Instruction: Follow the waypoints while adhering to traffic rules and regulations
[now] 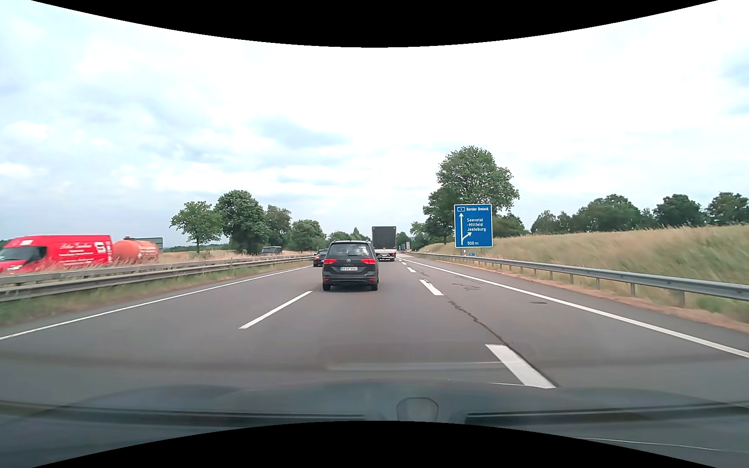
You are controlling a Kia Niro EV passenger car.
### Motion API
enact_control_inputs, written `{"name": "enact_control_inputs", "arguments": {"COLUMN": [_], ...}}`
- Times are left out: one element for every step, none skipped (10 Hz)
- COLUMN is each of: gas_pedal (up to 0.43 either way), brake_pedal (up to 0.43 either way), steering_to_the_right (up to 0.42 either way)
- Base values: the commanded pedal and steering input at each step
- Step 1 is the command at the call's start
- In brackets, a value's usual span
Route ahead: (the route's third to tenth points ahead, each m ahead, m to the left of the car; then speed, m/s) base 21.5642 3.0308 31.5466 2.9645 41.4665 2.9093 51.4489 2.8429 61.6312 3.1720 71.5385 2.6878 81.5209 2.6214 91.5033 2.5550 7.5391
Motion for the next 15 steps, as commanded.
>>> {"name": "enact_control_inputs", "arguments": {"gas_pedal": [0.157, 0.157, 0.157, 0.157, 0.157, 0.157, 0.169, 0.169, 0.177, 0.177, 0.177, 0.177, 0.177, 0.177, 0.177], "brake_pedal": [0.0, 0.0, 0.0, 0.0, 0.0, 0.0, 0.0, 0.0, 0.0, 0.0, 0.0, 0.0, 0.0, 0.0, 0.0], "steering_to_the_right": [-0.003, -0.003, -0.002, 0.0, 0.001, 0.001, 0.001, 0.001, 0.001, 0.001, 0.002, 0.002, 0.002, 0.002, 0.003]}}
